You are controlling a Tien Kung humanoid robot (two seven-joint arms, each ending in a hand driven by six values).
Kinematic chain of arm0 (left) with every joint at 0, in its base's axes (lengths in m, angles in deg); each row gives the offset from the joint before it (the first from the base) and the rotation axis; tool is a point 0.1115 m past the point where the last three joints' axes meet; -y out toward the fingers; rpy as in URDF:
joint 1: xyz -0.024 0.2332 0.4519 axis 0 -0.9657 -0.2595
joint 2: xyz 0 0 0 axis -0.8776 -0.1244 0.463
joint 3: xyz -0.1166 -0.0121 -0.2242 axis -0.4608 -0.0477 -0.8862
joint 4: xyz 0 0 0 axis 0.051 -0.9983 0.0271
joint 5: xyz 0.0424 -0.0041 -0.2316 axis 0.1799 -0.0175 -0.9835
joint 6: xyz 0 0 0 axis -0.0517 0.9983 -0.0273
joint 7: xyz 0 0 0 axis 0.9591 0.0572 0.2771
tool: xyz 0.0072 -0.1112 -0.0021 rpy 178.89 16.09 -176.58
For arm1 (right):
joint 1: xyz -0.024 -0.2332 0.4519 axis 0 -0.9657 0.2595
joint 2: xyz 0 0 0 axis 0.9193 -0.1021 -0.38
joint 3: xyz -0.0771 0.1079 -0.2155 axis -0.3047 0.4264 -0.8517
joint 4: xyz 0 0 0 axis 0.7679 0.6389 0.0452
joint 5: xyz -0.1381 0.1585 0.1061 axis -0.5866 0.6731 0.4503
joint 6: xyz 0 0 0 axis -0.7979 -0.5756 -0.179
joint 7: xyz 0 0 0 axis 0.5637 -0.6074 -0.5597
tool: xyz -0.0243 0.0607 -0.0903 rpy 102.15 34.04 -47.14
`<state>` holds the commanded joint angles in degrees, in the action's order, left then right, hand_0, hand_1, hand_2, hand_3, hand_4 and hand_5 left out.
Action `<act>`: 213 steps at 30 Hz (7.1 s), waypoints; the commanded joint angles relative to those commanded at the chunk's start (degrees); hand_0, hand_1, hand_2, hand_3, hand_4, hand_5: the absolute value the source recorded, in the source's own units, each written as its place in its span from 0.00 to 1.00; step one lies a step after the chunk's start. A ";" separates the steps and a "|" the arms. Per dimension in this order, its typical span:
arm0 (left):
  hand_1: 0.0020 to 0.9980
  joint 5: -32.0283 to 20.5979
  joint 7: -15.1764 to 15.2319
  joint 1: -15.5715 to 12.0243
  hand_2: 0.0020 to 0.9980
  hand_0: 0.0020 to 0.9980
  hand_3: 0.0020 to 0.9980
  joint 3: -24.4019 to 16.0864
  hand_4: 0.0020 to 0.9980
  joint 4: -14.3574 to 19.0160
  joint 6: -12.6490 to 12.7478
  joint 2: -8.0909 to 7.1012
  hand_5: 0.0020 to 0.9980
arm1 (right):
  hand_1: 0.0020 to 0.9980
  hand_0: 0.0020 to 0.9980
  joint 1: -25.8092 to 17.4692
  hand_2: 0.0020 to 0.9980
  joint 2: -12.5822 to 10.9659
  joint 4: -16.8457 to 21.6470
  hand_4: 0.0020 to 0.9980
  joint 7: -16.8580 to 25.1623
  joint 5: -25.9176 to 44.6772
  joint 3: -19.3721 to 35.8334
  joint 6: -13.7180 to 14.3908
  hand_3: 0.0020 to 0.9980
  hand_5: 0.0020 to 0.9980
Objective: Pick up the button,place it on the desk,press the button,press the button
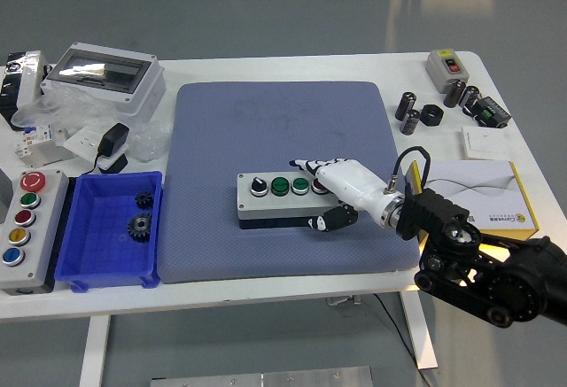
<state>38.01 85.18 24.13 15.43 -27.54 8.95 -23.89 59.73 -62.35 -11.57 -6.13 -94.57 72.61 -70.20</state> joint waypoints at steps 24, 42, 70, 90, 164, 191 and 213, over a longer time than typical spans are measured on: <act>0.62 -0.02 -0.16 -0.37 0.62 0.65 0.68 -0.32 0.80 0.00 -0.08 -0.03 0.21 | 0.88 0.88 -3.46 0.94 -13.31 19.61 0.91 -0.17 7.90 14.78 -10.67 1.00 0.30; 0.62 1.72 -0.65 -0.07 0.62 0.65 0.68 -1.26 0.80 0.00 -0.09 -0.59 0.22 | 0.67 0.65 4.99 0.72 -16.06 25.52 0.28 -15.08 13.90 11.73 -29.75 0.87 0.09; 0.62 1.04 -0.52 -0.21 0.62 0.65 0.69 -0.83 0.80 0.00 -0.30 -0.29 0.22 | 0.24 0.09 5.40 0.61 -14.03 24.89 0.20 -17.53 10.47 10.07 -27.03 0.71 0.23; 0.62 0.91 -0.42 -0.23 0.62 0.65 0.69 -0.66 0.80 0.00 -0.45 -0.11 0.22 | 0.24 0.10 5.57 0.59 -13.45 24.25 0.24 -17.92 9.66 10.15 -26.59 0.71 0.44; 0.63 0.67 -0.27 -0.22 0.62 0.65 0.69 -0.04 0.81 0.00 -0.93 -0.09 0.23 | 0.10 0.03 8.63 0.17 -9.80 22.16 0.41 -17.02 14.27 7.05 -26.58 0.76 0.00; 0.63 1.68 -0.65 -0.09 0.62 0.65 0.68 -0.78 0.81 0.00 -0.97 0.64 0.23 | 0.44 0.26 -11.72 0.60 6.52 -2.45 0.83 -0.22 -14.63 43.96 3.05 0.87 0.42; 0.63 2.05 -0.95 -0.07 0.62 0.65 0.68 -0.77 0.80 0.00 -0.94 0.43 0.22 | 1.00 1.00 -15.16 1.00 4.62 -5.71 1.00 -0.48 -21.79 41.53 11.28 1.00 1.00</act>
<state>40.06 84.23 24.06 14.66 -27.54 8.01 -23.46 44.57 -57.73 -17.27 -6.62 -116.35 114.14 -58.92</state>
